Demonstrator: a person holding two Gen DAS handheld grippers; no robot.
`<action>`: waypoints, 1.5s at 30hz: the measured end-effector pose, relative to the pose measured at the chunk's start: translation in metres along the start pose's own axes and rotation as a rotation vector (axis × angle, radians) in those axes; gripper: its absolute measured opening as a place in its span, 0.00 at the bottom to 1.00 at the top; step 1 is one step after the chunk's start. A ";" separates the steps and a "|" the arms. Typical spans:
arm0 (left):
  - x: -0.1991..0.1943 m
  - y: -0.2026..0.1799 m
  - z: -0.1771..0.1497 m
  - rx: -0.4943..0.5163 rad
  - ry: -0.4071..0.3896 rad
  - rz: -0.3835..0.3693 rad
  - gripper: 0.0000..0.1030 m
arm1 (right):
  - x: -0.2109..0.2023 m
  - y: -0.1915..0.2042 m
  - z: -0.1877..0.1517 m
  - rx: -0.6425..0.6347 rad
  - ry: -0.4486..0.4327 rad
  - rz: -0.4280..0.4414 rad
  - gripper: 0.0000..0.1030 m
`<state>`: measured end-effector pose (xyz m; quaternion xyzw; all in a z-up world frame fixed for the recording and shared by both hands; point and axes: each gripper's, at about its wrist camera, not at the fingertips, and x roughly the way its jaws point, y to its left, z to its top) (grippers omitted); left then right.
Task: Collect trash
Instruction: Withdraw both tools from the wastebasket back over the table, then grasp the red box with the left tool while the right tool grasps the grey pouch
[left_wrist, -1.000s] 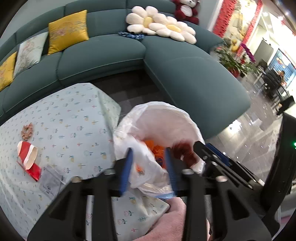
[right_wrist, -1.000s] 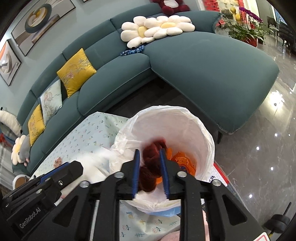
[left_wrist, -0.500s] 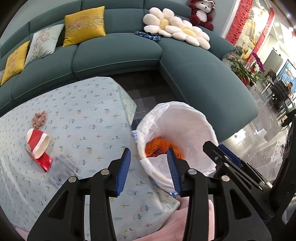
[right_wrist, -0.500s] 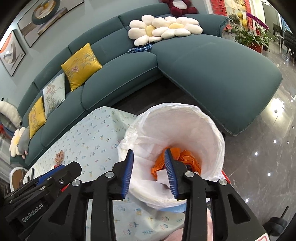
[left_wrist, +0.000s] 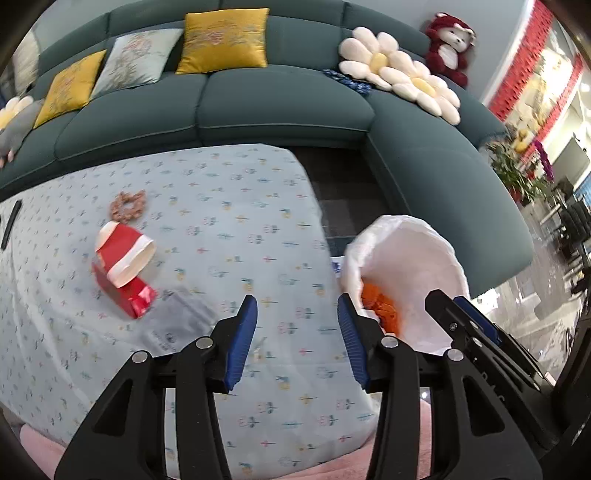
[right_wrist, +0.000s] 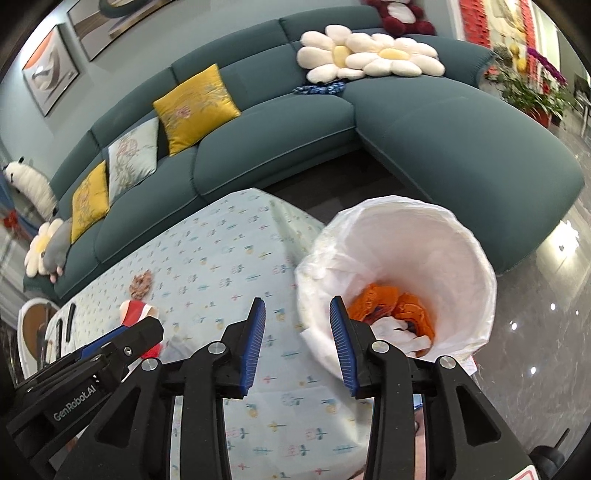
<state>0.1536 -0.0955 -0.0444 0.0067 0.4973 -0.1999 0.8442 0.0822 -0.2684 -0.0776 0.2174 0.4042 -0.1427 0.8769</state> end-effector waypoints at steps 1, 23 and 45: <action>-0.001 0.006 0.000 -0.009 0.000 0.002 0.42 | 0.001 0.007 -0.001 -0.013 0.003 0.003 0.35; -0.001 0.133 -0.017 -0.229 0.018 0.084 0.55 | 0.037 0.107 -0.038 -0.171 0.101 0.042 0.35; 0.070 0.219 -0.009 -0.438 0.172 0.113 0.68 | 0.139 0.152 -0.080 -0.234 0.307 0.009 0.35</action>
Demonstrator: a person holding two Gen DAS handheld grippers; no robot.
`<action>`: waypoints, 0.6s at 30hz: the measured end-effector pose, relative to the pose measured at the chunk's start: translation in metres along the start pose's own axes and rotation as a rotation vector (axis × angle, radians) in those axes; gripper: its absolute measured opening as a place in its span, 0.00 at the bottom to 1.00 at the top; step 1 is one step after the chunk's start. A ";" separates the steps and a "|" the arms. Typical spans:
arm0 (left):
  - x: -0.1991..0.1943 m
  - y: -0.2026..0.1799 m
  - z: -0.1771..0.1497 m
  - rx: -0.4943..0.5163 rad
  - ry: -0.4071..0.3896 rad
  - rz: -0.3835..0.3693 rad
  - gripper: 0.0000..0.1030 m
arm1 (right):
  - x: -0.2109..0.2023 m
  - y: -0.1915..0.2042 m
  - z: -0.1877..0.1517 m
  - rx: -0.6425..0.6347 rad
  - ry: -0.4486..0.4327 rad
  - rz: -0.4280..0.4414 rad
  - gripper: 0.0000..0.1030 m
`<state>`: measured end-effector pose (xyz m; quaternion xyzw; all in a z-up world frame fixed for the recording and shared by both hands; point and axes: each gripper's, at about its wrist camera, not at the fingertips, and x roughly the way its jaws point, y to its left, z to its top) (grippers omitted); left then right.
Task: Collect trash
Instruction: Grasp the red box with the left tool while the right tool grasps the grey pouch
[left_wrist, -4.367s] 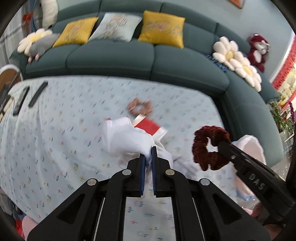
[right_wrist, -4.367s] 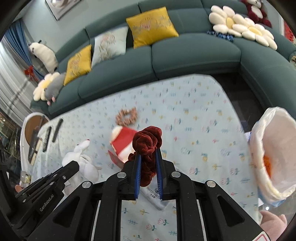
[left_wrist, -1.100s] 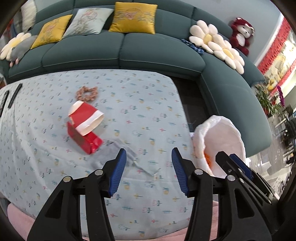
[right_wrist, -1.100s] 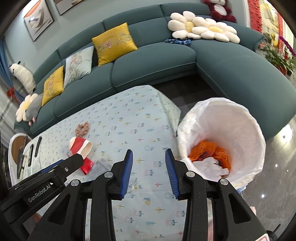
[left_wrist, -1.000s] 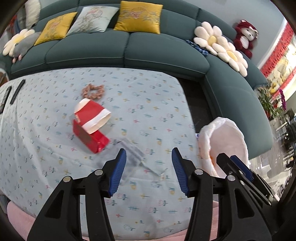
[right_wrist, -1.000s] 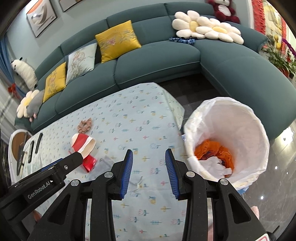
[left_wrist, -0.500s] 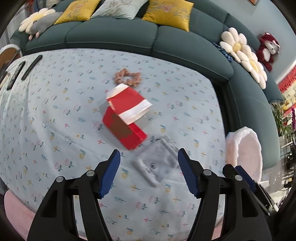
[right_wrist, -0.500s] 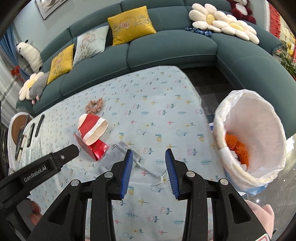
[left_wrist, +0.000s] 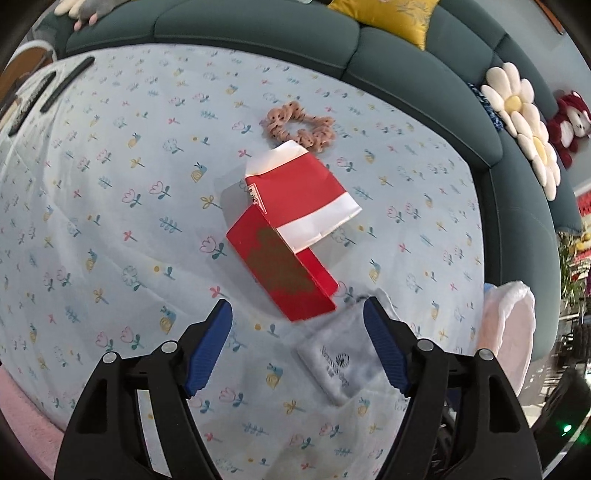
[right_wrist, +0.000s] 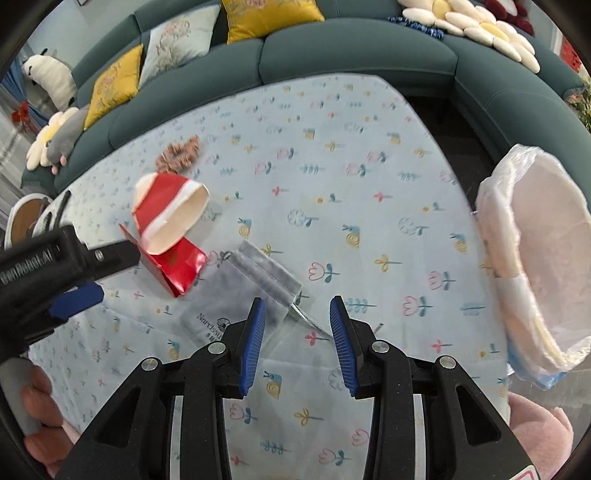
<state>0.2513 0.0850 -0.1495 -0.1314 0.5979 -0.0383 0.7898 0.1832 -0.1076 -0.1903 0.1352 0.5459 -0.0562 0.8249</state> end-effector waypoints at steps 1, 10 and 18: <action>0.004 0.000 0.003 -0.006 0.008 -0.003 0.68 | 0.006 0.001 0.002 0.004 0.010 0.000 0.37; 0.033 0.011 0.008 -0.016 0.067 0.012 0.58 | 0.036 0.009 0.009 0.015 0.055 0.006 0.46; 0.047 0.027 -0.003 -0.024 0.109 0.006 0.17 | 0.041 0.011 0.004 0.010 0.055 0.015 0.25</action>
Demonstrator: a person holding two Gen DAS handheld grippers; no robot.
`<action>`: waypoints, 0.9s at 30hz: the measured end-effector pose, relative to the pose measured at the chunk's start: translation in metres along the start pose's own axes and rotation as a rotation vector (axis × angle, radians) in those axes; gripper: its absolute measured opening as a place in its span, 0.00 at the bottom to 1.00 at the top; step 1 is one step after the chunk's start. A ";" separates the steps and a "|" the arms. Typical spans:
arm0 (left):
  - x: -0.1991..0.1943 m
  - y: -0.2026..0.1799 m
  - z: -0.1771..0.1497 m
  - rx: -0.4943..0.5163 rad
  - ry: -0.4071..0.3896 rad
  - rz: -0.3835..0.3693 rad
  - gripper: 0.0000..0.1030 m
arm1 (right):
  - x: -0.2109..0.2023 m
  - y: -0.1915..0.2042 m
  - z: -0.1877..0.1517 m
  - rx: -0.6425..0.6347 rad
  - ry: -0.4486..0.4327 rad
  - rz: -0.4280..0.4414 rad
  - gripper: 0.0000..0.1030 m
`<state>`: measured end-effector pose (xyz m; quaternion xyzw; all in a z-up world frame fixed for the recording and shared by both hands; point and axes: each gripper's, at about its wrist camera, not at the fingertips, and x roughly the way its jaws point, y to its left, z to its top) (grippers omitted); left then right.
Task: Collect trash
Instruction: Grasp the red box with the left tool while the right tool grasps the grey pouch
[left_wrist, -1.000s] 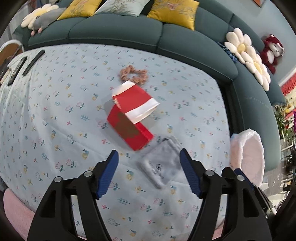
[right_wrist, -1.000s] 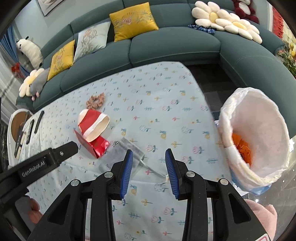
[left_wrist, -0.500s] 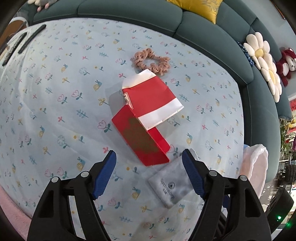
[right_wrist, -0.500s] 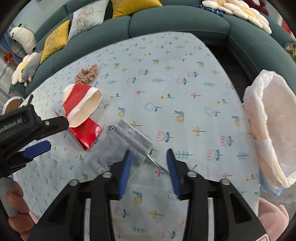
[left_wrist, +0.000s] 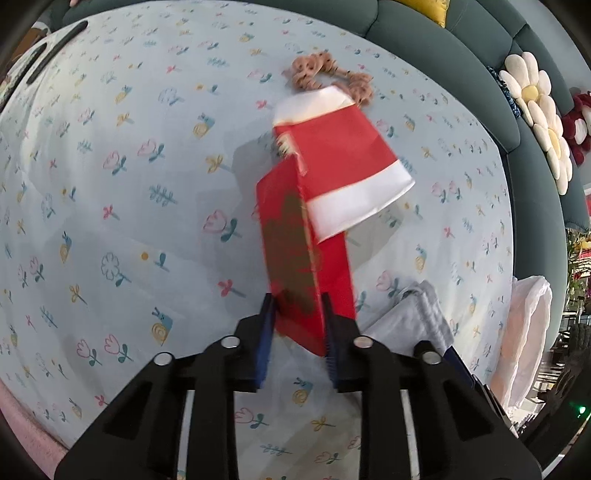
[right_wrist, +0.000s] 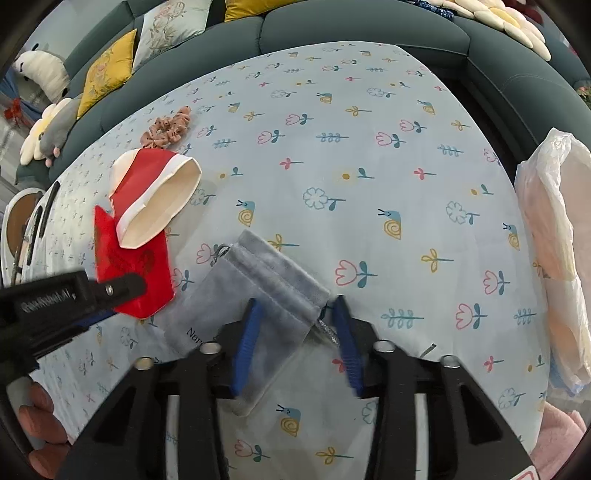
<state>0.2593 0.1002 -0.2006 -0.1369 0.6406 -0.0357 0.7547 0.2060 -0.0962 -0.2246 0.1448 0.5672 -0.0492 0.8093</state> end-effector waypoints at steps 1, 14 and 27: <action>0.001 0.001 -0.002 -0.001 0.001 0.006 0.14 | -0.001 -0.002 -0.001 0.010 0.004 0.005 0.23; -0.030 0.007 -0.027 0.038 -0.064 0.014 0.02 | -0.028 -0.010 -0.018 0.048 -0.028 0.054 0.10; -0.097 -0.044 -0.055 0.142 -0.180 -0.029 0.02 | -0.107 -0.026 -0.010 0.053 -0.190 0.090 0.10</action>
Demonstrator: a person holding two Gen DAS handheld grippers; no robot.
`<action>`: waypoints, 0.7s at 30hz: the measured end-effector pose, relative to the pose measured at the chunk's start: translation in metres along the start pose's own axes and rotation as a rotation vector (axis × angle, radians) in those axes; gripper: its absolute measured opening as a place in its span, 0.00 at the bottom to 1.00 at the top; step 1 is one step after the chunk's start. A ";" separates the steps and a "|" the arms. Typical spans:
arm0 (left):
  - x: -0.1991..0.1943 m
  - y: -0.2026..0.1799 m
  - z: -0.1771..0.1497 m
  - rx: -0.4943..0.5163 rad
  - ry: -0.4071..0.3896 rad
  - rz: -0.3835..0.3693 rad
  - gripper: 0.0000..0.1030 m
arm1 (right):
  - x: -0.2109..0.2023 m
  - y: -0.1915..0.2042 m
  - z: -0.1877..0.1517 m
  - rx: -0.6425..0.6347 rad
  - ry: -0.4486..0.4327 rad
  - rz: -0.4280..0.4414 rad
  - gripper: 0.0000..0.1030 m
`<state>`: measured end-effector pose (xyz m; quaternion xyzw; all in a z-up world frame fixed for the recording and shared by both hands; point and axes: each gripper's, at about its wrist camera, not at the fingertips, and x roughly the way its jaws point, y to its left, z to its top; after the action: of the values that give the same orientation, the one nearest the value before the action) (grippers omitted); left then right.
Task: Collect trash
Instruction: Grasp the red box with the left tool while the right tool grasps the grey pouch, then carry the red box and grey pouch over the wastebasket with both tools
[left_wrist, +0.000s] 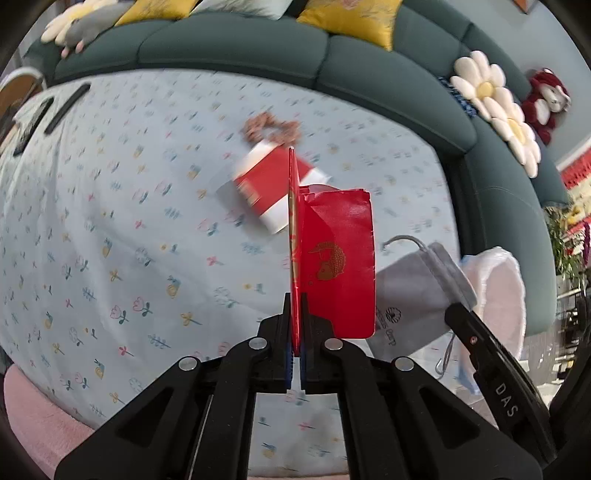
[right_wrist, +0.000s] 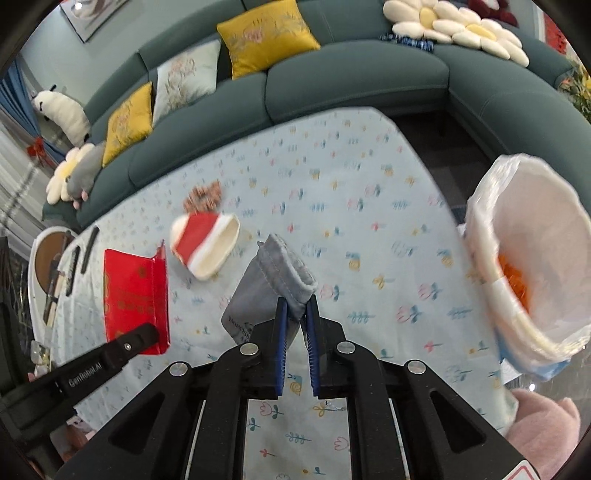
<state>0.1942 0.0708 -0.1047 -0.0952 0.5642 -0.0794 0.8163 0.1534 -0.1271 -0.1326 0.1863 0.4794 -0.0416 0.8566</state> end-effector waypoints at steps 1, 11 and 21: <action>-0.005 -0.006 0.000 0.010 -0.008 -0.004 0.02 | -0.009 -0.002 0.003 0.000 -0.018 0.002 0.10; -0.051 -0.076 -0.005 0.132 -0.093 -0.051 0.02 | -0.079 -0.021 0.030 0.002 -0.162 0.015 0.10; -0.075 -0.140 -0.019 0.249 -0.141 -0.078 0.02 | -0.128 -0.062 0.040 0.043 -0.255 -0.005 0.10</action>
<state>0.1470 -0.0485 -0.0088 -0.0203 0.4871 -0.1736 0.8557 0.1014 -0.2125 -0.0237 0.1966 0.3662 -0.0771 0.9063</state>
